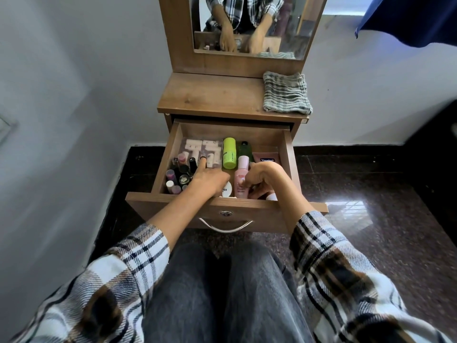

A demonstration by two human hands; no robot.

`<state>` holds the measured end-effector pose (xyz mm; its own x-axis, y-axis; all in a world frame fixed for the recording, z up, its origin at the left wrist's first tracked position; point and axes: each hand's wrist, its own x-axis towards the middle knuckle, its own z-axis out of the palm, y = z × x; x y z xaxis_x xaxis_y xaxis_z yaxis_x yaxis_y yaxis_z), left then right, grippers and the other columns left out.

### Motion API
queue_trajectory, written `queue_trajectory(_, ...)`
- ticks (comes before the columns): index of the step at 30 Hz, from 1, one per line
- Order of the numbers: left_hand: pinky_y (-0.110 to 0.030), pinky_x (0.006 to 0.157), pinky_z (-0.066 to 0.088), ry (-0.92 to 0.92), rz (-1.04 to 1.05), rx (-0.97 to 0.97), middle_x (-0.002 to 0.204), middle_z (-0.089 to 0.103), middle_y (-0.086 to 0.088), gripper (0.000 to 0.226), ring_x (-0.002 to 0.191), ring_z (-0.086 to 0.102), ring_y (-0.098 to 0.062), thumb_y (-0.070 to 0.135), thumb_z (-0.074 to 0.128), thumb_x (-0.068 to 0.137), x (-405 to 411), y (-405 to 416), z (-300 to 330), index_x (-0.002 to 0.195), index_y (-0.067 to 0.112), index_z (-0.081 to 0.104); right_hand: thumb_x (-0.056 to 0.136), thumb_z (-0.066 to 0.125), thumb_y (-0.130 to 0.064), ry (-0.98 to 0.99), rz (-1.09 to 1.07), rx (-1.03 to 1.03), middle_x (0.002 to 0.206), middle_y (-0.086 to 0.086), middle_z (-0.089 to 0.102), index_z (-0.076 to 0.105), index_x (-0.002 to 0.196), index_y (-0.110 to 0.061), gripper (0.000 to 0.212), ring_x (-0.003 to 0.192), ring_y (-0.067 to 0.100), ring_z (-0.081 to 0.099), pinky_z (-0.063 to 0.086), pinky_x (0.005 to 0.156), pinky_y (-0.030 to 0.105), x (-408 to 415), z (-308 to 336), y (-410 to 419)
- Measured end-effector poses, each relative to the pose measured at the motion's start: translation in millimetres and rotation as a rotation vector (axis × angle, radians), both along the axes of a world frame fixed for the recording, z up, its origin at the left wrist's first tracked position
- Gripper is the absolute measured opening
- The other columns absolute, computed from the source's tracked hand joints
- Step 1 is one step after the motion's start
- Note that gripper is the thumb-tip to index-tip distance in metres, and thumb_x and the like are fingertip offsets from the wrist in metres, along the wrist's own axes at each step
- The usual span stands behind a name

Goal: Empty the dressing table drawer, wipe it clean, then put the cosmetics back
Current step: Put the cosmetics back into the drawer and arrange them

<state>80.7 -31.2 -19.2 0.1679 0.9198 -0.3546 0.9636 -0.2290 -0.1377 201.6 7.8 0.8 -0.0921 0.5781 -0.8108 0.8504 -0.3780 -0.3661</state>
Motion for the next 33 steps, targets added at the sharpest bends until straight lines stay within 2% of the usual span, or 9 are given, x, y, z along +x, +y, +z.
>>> queue_trajectory(2, -0.048, 0.106, 0.014, -0.010, 0.001, 0.003, 0.114, 0.058, -0.008, 0.027, 0.105, 0.055, -0.025, 0.006, 0.045, 0.090, 0.1, 0.7, -0.5, 0.112, 0.017, 0.056, 0.099, 0.046, -0.017, -0.013, 0.031, -0.015, 0.126, 0.012, 0.060, 0.042, 0.136, -0.003, 0.040, 0.114, 0.021, 0.060, 0.051, 0.088, 0.031, 1.0, 1.0, -1.0)
queue_trajectory(5, -0.047, 0.105, 0.016, -0.016, 0.005, 0.010, 0.114, 0.058, -0.008, 0.031, 0.103, 0.056, -0.026, 0.003, 0.043, 0.089, 0.1, 1.4, -1.1, 0.113, 0.017, 0.056, 0.099, 0.048, -0.021, -0.063, 0.104, -0.009, 0.083, 0.007, 0.061, 0.049, 0.127, -0.008, 0.031, 0.071, 0.016, 0.059, 0.051, 0.067, 0.028, 2.8, 1.9, -2.1)
queue_trajectory(7, -0.046, 0.104, 0.016, -0.020, 0.012, 0.018, 0.114, 0.058, -0.008, 0.032, 0.104, 0.055, -0.026, 0.001, 0.042, 0.089, 0.0, 1.1, -1.8, 0.113, 0.017, 0.056, 0.098, 0.049, -0.023, -0.094, 0.122, 0.009, 0.074, 0.006, 0.056, 0.053, 0.123, -0.004, 0.031, 0.063, 0.014, 0.053, 0.051, 0.077, 0.028, 5.0, -0.9, -1.8)
queue_trajectory(10, -0.047, 0.106, 0.015, -0.025, 0.019, 0.025, 0.112, 0.058, -0.008, 0.028, 0.105, 0.055, -0.026, 0.000, 0.043, 0.088, -0.2, 0.0, -2.1, 0.107, 0.016, 0.056, 0.097, 0.050, -0.026, -0.124, 0.148, 0.023, 0.076, 0.004, 0.057, 0.051, 0.129, -0.002, 0.039, 0.065, 0.013, 0.052, 0.044, 0.098, 0.030, 6.6, -5.2, -2.8)
queue_trajectory(14, -0.047, 0.106, 0.015, -0.038, 0.039, 0.022, 0.111, 0.058, -0.008, 0.025, 0.105, 0.053, -0.026, 0.002, 0.044, 0.088, -0.7, -2.4, 1.5, 0.105, 0.014, 0.057, 0.097, 0.051, -0.025, -0.150, 0.211, 0.063, 0.083, 0.002, 0.059, 0.050, 0.131, -0.006, 0.039, 0.068, 0.012, 0.052, 0.046, 0.093, 0.029, 4.2, -7.9, -4.7)
queue_trajectory(18, -0.044, 0.104, 0.019, -0.047, 0.057, 0.022, 0.111, 0.057, -0.008, 0.021, 0.108, 0.049, -0.027, 0.002, 0.046, 0.089, 0.2, -5.0, 4.5, 0.104, 0.013, 0.057, 0.097, 0.051, -0.019, -0.136, 0.218, 0.102, 0.123, 0.007, 0.061, 0.052, 0.130, -0.004, 0.037, 0.082, 0.016, 0.056, 0.047, 0.086, 0.027, 2.8, -9.0, -4.5)
queue_trajectory(22, -0.044, 0.104, 0.019, -0.037, 0.034, 0.049, 0.113, 0.058, -0.010, 0.023, 0.111, 0.048, -0.029, 0.002, 0.048, 0.087, 0.3, -4.8, 4.1, 0.104, 0.013, 0.059, 0.087, 0.063, -0.007, -0.121, 0.163, 0.273, 0.116, 0.013, 0.066, 0.064, 0.116, -0.001, 0.030, 0.095, 0.023, 0.064, 0.049, 0.092, 0.032, 6.3, -17.0, -3.5)
queue_trajectory(28, -0.047, 0.107, 0.016, -0.070, 0.046, 0.070, 0.110, 0.060, -0.009, 0.023, 0.111, 0.050, -0.029, 0.000, 0.051, 0.086, -0.6, -5.5, 5.1, 0.103, 0.012, 0.060, 0.079, 0.069, -0.005, -0.103, 0.106, 0.392, 0.106, 0.015, 0.068, 0.067, 0.110, -0.001, 0.031, 0.083, 0.022, 0.059, 0.050, 0.063, 0.028, 11.7, -22.5, -9.3)
queue_trajectory(33, -0.042, 0.104, 0.031, -0.326, 0.088, 0.118, 0.124, 0.059, -0.008, 0.045, 0.117, 0.050, -0.030, 0.029, 0.068, 0.082, -10.4, -8.8, 13.1, 0.125, 0.020, 0.057, 0.085, 0.066, -0.006, 0.001, -0.086, 0.331, 0.106, 0.015, 0.070, 0.062, 0.116, -0.003, 0.032, 0.084, 0.026, 0.068, 0.055, 0.088, 0.036, 18.0, -9.3, -12.1)
